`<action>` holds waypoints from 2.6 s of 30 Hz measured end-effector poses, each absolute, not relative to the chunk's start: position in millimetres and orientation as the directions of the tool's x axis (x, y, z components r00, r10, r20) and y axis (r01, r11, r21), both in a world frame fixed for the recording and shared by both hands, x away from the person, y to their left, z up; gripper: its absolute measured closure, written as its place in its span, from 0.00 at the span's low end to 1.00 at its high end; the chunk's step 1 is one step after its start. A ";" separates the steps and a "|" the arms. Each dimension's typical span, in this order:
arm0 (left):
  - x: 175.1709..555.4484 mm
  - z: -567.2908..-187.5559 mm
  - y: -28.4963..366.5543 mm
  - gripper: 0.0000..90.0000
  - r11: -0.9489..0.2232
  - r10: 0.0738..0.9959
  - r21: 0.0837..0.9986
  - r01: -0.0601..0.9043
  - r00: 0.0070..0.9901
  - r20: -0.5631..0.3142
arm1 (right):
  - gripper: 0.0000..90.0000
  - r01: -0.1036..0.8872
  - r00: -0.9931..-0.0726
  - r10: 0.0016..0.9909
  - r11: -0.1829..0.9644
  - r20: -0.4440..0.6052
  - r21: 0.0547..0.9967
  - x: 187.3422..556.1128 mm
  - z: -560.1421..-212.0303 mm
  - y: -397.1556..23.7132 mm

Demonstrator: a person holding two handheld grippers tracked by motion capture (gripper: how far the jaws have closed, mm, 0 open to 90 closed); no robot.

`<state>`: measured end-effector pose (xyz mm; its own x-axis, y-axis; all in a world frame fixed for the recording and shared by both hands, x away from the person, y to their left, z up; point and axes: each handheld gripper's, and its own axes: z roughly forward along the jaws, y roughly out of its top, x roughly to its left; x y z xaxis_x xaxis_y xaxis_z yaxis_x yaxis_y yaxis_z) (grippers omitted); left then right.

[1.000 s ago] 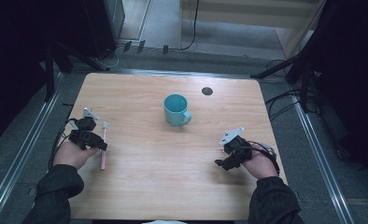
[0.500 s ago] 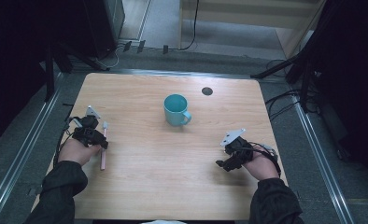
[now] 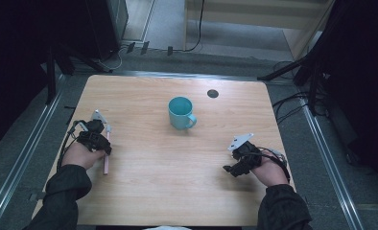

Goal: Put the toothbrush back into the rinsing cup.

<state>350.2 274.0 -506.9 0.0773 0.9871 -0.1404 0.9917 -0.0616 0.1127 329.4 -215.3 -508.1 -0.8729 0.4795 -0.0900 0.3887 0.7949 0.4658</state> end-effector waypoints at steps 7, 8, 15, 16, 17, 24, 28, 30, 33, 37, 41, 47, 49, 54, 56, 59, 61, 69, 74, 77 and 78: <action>351.0 -507.4 279.3 0.92 -0.105 0.984 0.109 0.989 0.119 -0.130 | 0.23 0.385 -0.875 0.475 0.803 -0.097 0.455 329.0 -508.8 -214.3; 351.6 -507.3 280.2 0.92 -0.110 0.983 0.104 0.988 0.124 -0.136 | 0.23 0.384 -0.875 0.474 0.804 -0.098 0.454 329.0 -509.0 -214.1; 351.5 -507.4 281.4 0.93 -0.137 0.979 0.107 0.985 0.151 -0.138 | 0.23 0.383 -0.876 0.473 0.806 -0.100 0.452 328.9 -509.1 -213.9; 351.6 -506.9 280.3 0.93 -0.147 0.978 0.105 0.984 0.160 -0.131 | 0.23 0.384 -0.875 0.473 0.805 -0.099 0.451 328.9 -509.1 -213.9; 351.6 -506.9 280.3 0.93 -0.147 0.978 0.105 0.984 0.160 -0.131 | 0.23 0.384 -0.875 0.473 0.805 -0.099 0.451 328.9 -509.1 -213.9; 352.0 -507.4 282.5 0.93 -0.150 0.974 0.106 0.983 0.165 -0.155 | 0.23 0.381 -0.877 0.470 0.807 -0.101 0.451 329.2 -509.1 -214.6; 351.5 -506.5 280.9 0.93 -0.163 0.970 0.104 0.981 0.179 -0.166 | 0.23 0.381 -0.876 0.471 0.806 -0.101 0.452 329.5 -509.0 -214.5; 350.9 -504.4 280.2 0.93 -0.163 0.968 0.119 0.980 0.182 -0.174 | 0.23 0.383 -0.876 0.472 0.806 -0.100 0.452 329.4 -509.0 -214.5; 350.1 -500.7 279.3 0.93 -0.162 0.966 0.130 0.978 0.183 -0.180 | 0.23 0.381 -0.877 0.470 0.807 -0.100 0.452 329.5 -509.1 -214.8; 348.6 -492.7 279.6 0.93 -0.157 0.955 0.186 0.970 0.197 -0.221 | 0.23 0.382 -0.877 0.470 0.807 -0.099 0.451 329.5 -509.2 -214.8; 346.7 -483.0 280.4 0.93 -0.148 0.942 0.250 0.957 0.213 -0.258 | 0.23 0.380 -0.878 0.468 0.808 -0.100 0.450 329.4 -509.2 -214.5; 344.5 -477.3 279.6 0.93 -0.155 0.932 0.319 0.935 0.246 -0.267 | 0.23 0.383 -0.876 0.472 0.805 -0.098 0.453 329.3 -509.1 -214.4; 343.3 -473.2 279.4 0.93 -0.151 0.923 0.366 0.918 0.263 -0.281 | 0.23 0.383 -0.876 0.472 0.805 -0.097 0.454 329.5 -509.1 -214.5; 340.4 -465.2 277.0 0.93 -0.126 0.904 0.448 0.885 0.288 -0.315 | 0.23 0.383 -0.877 0.471 0.805 -0.098 0.453 329.4 -509.2 -214.5; 339.4 -464.7 274.3 0.93 -0.125 0.907 0.469 0.874 0.293 -0.304 | 0.23 0.383 -0.876 0.471 0.805 -0.098 0.453 329.3 -509.2 -214.6; 337.5 -462.1 272.0 0.93 -0.128 0.905 0.512 0.849 0.311 -0.290 | 0.23 0.384 -0.876 0.473 0.804 -0.097 0.454 329.4 -509.1 -214.6; 336.9 -461.5 269.5 0.93 -0.127 0.887 0.537 0.834 0.338 -0.314 | 0.23 0.383 -0.876 0.472 0.805 -0.097 0.453 329.4 -509.2 -214.6; 329.7 -458.3 250.4 0.93 -0.159 0.878 0.673 0.723 0.415 -0.239 | 0.23 0.383 -0.876 0.472 0.803 -0.096 0.456 329.2 -508.9 -213.9; 325.5 -455.1 239.1 0.93 -0.159 0.884 0.749 0.643 0.430 -0.182 | 0.23 0.383 -0.876 0.472 0.803 -0.095 0.457 329.4 -509.0 -214.6; 324.5 -455.0 234.7 0.93 -0.165 0.880 0.772 0.614 0.445 -0.167 | 0.23 0.383 -0.876 0.473 0.802 -0.095 0.459 329.3 -508.7 -214.4; 324.9 -455.2 233.6 0.93 -0.163 0.881 0.774 0.612 0.444 -0.166 | 0.23 0.382 -0.876 0.472 0.802 -0.095 0.460 329.4 -508.8 -214.2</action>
